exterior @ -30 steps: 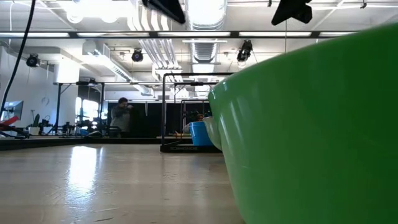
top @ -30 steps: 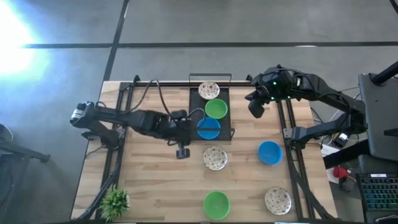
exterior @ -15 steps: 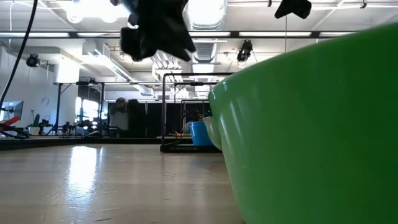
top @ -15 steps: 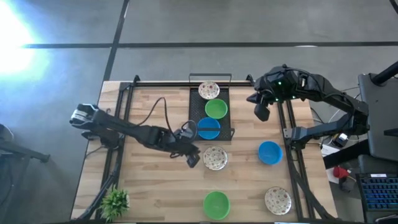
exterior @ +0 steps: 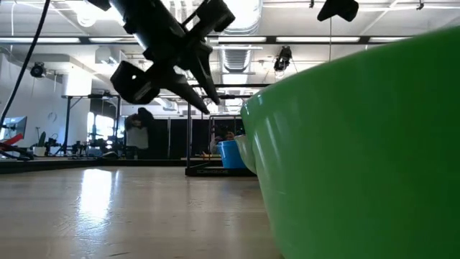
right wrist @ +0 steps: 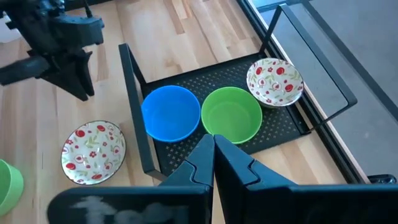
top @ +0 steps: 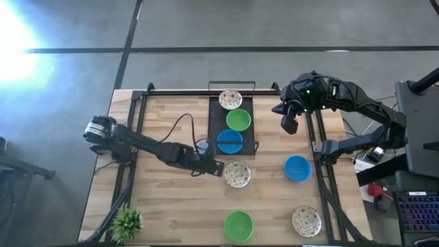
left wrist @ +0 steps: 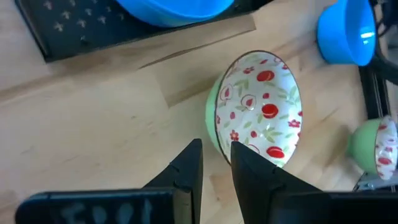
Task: Pick & Place Mini bowls
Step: Stack the top white bowl on the white bowl on the shelf
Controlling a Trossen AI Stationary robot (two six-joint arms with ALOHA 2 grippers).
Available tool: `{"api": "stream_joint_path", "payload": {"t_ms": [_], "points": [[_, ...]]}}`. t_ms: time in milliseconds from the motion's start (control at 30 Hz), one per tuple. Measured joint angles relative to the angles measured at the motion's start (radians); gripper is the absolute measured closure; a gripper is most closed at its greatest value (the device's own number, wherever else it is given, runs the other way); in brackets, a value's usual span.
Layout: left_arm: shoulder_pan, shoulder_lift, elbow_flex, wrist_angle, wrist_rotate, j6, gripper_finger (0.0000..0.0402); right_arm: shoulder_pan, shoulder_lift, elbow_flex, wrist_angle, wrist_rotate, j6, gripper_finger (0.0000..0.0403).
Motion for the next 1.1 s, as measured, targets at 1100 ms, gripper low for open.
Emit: {"api": "stream_joint_path", "payload": {"t_ms": [1100], "points": [[0.046,0.175,0.021,0.162,0.1,0.005,0.0326,0.0,0.0,-0.001,0.0,0.001,0.0,0.0394]]}}
